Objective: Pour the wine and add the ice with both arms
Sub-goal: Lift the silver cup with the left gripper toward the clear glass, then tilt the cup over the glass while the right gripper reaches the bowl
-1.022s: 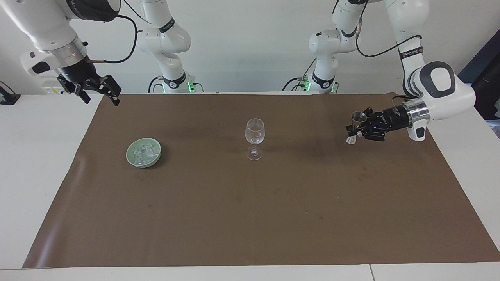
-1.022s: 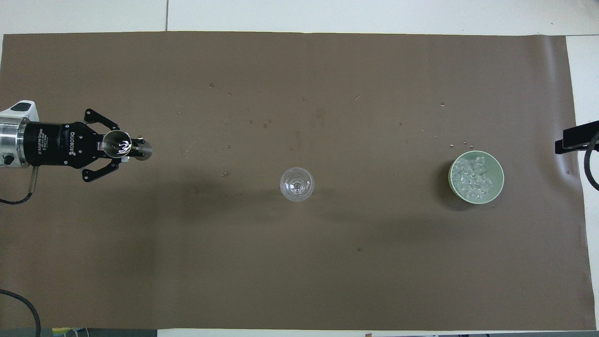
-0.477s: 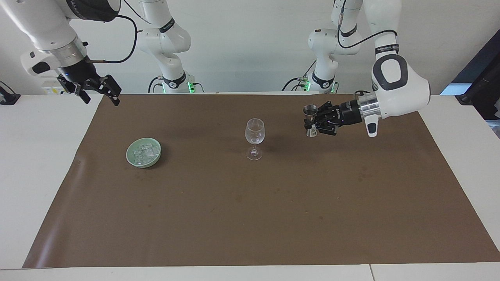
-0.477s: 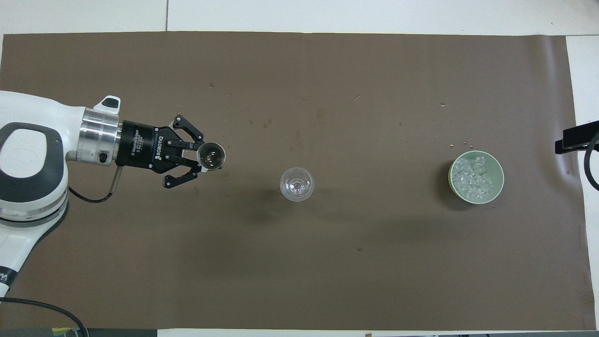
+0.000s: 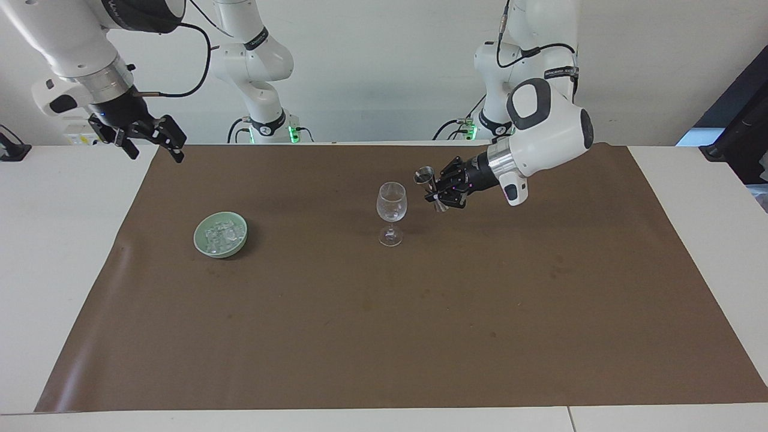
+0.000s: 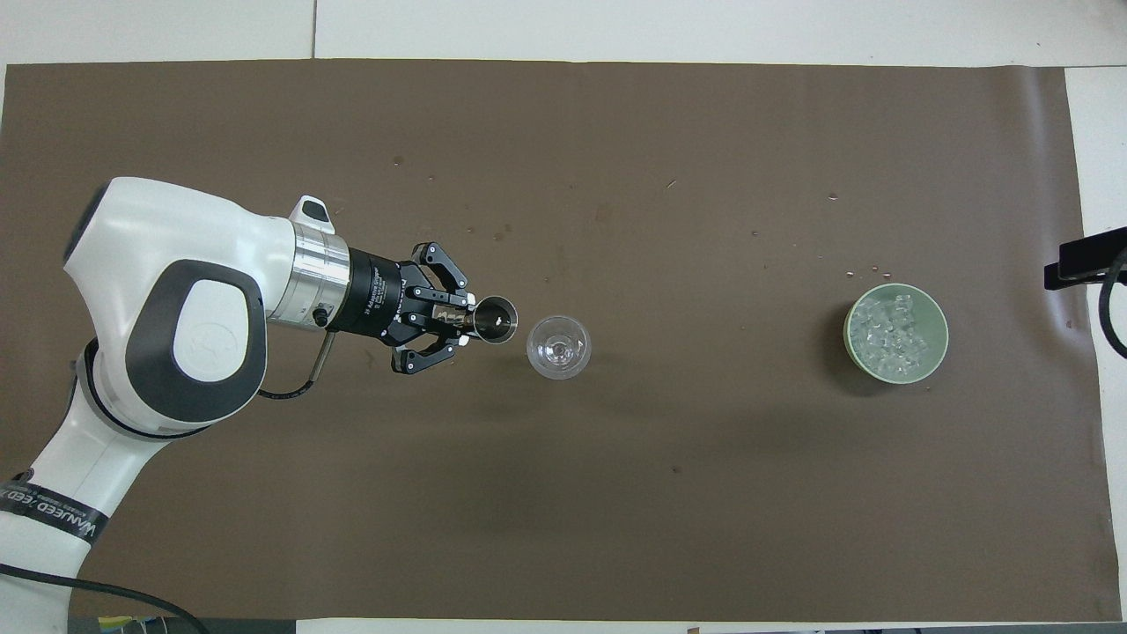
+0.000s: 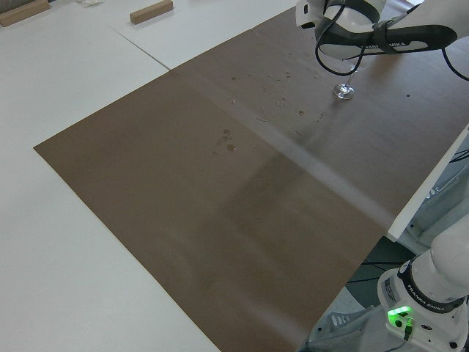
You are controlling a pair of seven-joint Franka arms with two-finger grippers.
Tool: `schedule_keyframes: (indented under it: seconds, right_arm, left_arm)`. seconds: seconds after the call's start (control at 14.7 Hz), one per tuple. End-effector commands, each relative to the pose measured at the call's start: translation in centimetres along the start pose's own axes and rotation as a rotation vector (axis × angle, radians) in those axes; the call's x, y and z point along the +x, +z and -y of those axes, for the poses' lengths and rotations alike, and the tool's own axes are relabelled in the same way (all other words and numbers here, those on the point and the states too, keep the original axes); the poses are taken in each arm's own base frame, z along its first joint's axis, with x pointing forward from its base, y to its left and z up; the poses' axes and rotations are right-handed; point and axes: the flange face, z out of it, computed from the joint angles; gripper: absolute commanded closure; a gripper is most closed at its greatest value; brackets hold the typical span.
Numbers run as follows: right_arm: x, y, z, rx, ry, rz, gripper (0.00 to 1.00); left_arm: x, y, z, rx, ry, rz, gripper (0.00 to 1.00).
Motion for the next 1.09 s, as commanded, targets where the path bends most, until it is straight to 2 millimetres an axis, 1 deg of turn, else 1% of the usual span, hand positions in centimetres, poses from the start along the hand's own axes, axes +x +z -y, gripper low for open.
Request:
schedule_keyframes:
  seconds: [0.0,0.27,0.41,0.61,0.75,0.82,0.89,0.95,1.02]
  right_arm:
    - [-0.7,0.0,-0.3,0.002,0.009,0.006,0.00]
    - [-0.7,0.0,-0.3,0.002,0.007,0.006,0.00]
    - [-0.7,-0.1,-0.3,0.004,0.007,0.005,0.00]
    - [-0.7,-0.1,-0.3,0.004,0.007,0.005,0.00]
    - [-0.7,0.0,-0.3,0.004,0.009,0.010,0.00]
    - [-1.0,0.1,-0.3,0.003,0.007,0.031,0.00]
    - [-1.4,0.2,-0.3,0.002,0.007,0.052,0.00]
    - [-1.5,0.1,-0.3,0.002,0.005,0.054,0.00]
    - [-1.5,0.1,-0.4,0.002,0.004,0.053,0.00]
  left_arm:
    - [-0.6,0.4,0.5,-0.004,-0.011,-0.068,1.00]
    - [-2.5,2.3,-0.1,-0.030,-0.055,-0.196,1.00]
    - [-3.6,3.1,0.2,-0.026,-0.041,-0.245,1.00]
    - [-5.1,4.4,0.4,-0.021,-0.016,-0.363,1.00]
    - [-6.1,4.3,0.1,-0.040,-0.005,-0.414,1.00]
    - [-6.3,4.3,-0.3,-0.051,-0.005,-0.450,1.00]
    - [-7.0,4.0,-0.7,-0.071,-0.003,-0.484,1.00]
    - [-6.9,4.2,-1.1,-0.079,-0.013,-0.511,1.00]
    - [-7.6,4.4,-1.0,-0.080,-0.001,-0.527,1.00]
